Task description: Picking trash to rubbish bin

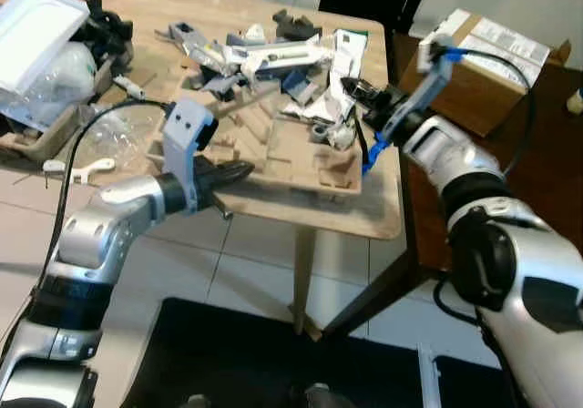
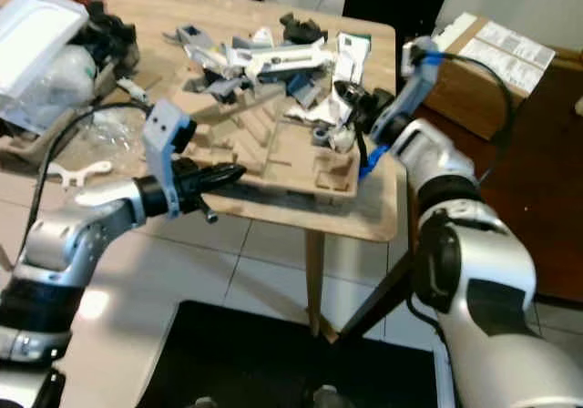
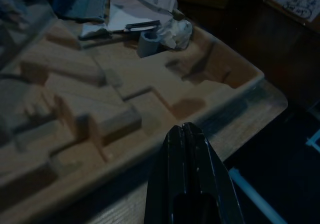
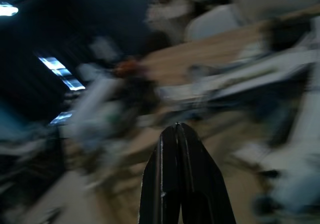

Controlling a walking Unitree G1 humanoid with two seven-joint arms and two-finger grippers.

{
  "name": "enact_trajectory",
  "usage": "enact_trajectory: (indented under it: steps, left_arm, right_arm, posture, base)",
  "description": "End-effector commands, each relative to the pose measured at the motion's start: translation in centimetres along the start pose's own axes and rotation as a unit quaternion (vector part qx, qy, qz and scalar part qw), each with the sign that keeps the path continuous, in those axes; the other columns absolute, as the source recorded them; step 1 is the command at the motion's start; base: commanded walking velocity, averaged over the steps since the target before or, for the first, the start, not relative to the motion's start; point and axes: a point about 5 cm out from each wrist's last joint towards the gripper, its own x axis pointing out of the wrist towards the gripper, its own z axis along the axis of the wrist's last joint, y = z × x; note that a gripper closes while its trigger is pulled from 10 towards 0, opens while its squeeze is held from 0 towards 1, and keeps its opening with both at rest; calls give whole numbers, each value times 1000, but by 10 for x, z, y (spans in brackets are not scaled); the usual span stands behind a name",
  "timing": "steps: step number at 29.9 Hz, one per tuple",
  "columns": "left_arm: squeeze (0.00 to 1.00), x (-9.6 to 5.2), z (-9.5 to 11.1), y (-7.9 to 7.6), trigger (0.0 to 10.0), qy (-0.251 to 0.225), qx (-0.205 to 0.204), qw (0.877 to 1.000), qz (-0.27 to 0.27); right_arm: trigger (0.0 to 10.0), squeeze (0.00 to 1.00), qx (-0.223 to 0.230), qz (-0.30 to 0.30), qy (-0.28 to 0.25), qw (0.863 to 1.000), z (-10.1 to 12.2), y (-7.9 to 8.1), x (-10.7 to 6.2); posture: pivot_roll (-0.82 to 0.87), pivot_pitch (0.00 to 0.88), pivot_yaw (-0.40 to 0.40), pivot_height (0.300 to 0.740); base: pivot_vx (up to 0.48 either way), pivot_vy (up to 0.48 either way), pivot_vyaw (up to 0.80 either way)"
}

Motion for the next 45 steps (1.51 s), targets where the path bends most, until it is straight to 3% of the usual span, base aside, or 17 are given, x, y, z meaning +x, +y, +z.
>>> enact_trajectory:
  steps: [1, 7, 9, 12, 13, 14, 15, 32, 38, 45]
  left_arm:
    - [0, -3, 0, -4, 10000, -7, -2, 1000, -12]
    - [0, -14, -9, -10, 10000, 6, -12, 1000, -26]
    - [0, -13, -12, -8, 10000, 11, -7, 1000, -9]
    - [0, -10, -13, -6, 10000, 12, 1, 1000, 5]
    - [0, -7, -12, -4, 10000, 11, 6, 1000, 14]
    - [0, -6, -12, -4, 10000, 10, 8, 1000, 20]
    - [0, -2, -12, -3, 10000, 9, 13, 999, 32]
    - [0, 8, -12, 2, 10000, 8, 25, 998, 65]
    - [0, 11, -8, 6, 10000, 5, 31, 997, 75]
    - [0, 10, -6, 7, 10000, 0, 32, 996, 78]
  right_arm:
    - [0, 0, 26, 20, 10, 999, -7, -3, -9]
    - [0, 0, 46, 85, 52, 994, -23, -3, -28]
    - [0, 0, 8, 86, 94, 992, -35, -3, -32]
    - [0, 0, -29, 68, 116, 990, -42, -4, -29]
    - [4941, 0, -61, 45, 128, 989, -46, -6, -25]
    - [4941, 0, -80, 32, 135, 987, -49, -6, -23]
    - [10000, 0, -108, 6, 142, 984, -53, -8, -20]
    - [10000, 0, -140, -64, 108, 982, -62, -10, -16]
    - [10000, 0, -176, -122, 102, 971, -66, -16, -17]
    - [10000, 0, -165, -115, 92, 975, -67, -13, -15]
  posture:
    - [11, 121, -49, 740]
    - [9, 121, -52, 740]
    - [8, 125, -55, 740]
    - [9, 129, -56, 740]
    - [9, 131, -55, 740]
    - [9, 132, -54, 740]
    - [11, 134, -53, 740]
    - [13, 147, -39, 740]
    - [17, 149, -39, 740]
    - [26, 149, -38, 740]
  base:
    - [0, 0, 0]
    - [0, 0, 0]
    - [0, 0, 0]
    - [0, 0, 0]
    - [0, 0, 0]
    - [0, 0, 0]
    - [0, 0, 0]
    - [0, 0, 0]
    - [0, 0, 0]
    - [0, 0, 0]
